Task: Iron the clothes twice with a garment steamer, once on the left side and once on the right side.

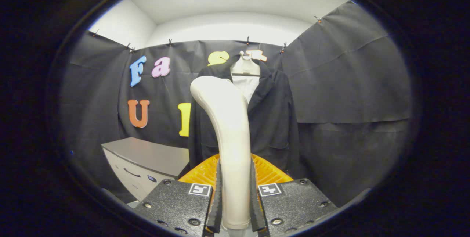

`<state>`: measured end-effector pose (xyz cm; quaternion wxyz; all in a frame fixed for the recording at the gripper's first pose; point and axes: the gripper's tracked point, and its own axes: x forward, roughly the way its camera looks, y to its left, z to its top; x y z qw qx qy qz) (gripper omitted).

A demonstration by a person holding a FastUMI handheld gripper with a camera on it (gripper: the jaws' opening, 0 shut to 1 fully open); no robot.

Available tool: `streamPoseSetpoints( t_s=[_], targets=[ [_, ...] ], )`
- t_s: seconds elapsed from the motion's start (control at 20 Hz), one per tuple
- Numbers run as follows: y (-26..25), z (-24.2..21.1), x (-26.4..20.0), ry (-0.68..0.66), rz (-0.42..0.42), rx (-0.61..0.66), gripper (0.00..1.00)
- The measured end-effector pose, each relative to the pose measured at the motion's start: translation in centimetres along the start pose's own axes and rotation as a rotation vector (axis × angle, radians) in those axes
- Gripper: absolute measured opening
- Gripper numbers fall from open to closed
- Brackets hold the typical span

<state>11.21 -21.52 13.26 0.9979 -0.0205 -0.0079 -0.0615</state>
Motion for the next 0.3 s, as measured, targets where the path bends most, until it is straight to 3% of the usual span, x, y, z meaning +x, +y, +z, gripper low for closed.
streamPoseSetpoints(
  t_s=[0.3],
  targets=[
    [0.6,2.1,-2.0,-0.063,0.107,0.037,0.34]
  ],
)
